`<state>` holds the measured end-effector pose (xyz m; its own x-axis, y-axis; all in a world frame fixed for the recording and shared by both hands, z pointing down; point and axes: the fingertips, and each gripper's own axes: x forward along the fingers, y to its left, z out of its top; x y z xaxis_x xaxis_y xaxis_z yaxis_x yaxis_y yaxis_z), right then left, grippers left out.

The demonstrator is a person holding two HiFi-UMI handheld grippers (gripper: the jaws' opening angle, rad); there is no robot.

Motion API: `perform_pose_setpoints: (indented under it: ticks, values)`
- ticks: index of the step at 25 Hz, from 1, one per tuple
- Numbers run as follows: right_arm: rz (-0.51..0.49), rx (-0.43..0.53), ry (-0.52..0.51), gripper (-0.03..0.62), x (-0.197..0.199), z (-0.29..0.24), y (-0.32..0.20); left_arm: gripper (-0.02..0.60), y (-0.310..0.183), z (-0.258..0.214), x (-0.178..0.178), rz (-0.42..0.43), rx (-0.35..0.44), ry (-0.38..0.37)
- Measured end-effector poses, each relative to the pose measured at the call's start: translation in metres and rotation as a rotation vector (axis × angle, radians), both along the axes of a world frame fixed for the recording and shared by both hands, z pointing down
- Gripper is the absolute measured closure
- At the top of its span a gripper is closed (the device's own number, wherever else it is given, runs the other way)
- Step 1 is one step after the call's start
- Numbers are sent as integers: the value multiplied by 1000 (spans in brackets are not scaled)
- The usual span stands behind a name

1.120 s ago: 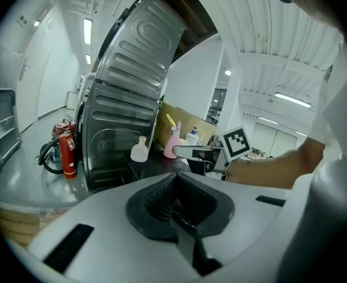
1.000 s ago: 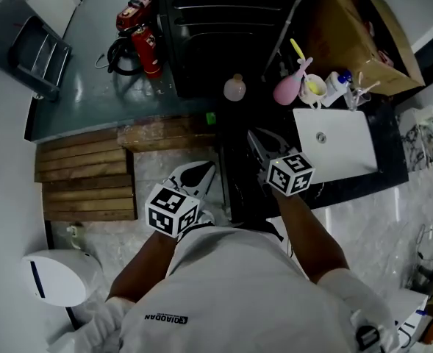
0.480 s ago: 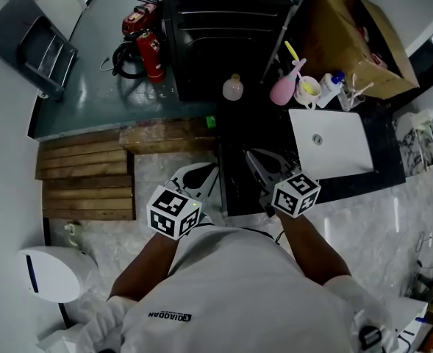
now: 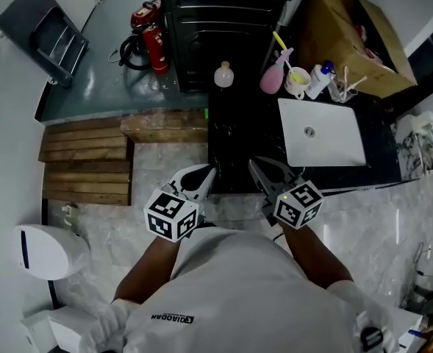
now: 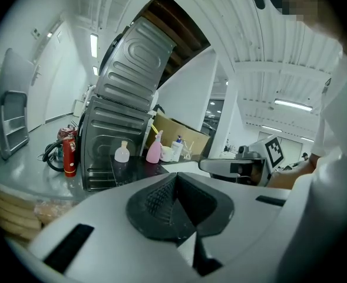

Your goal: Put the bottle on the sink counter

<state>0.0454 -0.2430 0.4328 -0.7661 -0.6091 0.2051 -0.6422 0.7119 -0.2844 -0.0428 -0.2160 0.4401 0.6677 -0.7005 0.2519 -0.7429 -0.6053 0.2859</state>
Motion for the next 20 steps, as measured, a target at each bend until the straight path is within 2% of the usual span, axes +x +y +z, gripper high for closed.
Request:
perform_pose_setpoints:
  ticks: [5, 10, 20]
  values:
    - [-18, -31, -47, 554, 28, 0, 39, 568, 40, 1, 25, -29, -2, -11]
    - [-44, -13, -46, 554, 46, 1, 73, 568, 77, 4, 43, -60, -11, -22]
    - [-76, 3, -55, 554, 71, -2, 115, 568, 124, 6, 57, -108, -24, -53]
